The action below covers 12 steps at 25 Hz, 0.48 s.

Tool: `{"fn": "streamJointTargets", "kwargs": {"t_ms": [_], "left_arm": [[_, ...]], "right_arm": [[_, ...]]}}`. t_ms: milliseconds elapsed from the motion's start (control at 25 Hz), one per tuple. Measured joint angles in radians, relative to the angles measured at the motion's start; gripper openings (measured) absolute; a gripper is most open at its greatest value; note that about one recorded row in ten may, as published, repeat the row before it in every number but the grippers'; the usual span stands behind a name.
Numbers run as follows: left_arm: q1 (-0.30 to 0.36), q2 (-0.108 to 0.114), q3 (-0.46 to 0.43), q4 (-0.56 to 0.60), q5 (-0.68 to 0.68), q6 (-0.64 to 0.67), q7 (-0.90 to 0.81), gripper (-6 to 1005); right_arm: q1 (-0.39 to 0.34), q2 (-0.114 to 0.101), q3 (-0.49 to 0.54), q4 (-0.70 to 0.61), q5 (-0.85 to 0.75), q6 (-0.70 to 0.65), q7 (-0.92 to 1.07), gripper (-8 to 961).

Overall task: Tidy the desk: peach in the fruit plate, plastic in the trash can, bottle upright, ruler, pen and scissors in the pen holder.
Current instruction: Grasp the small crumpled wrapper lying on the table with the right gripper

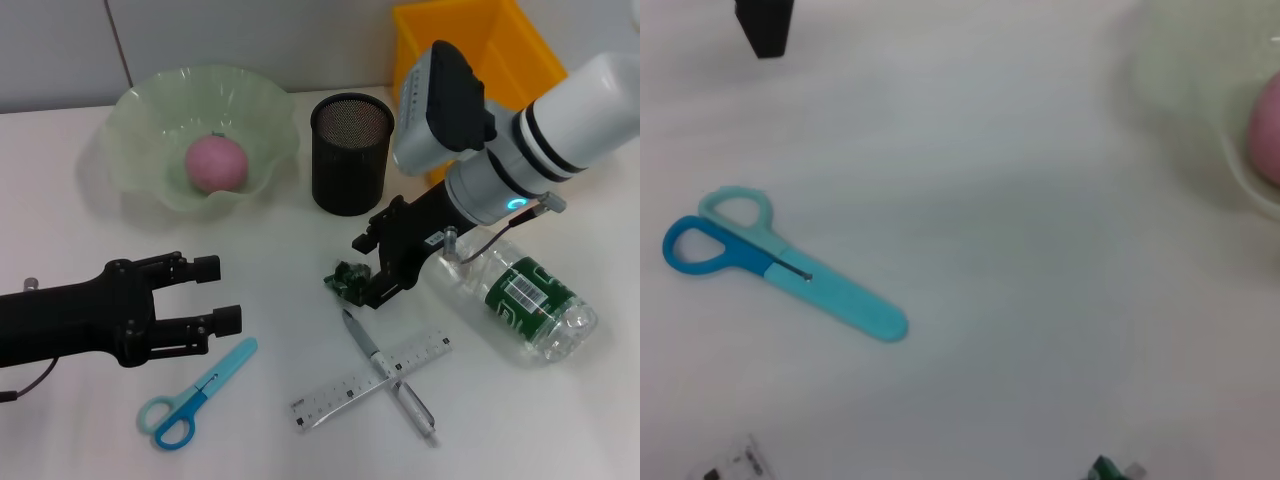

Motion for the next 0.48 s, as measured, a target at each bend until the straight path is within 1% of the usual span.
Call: {"fn": "streamJointTargets", "kwargs": {"t_ms": [480], "left_arm": [[-0.001, 0.000, -0.001, 0.000, 0.000, 0.004, 0.000, 809]], "right_arm": [[0.018, 0.001, -0.040, 0.053, 0.026, 0.075, -0.013, 746]]}}
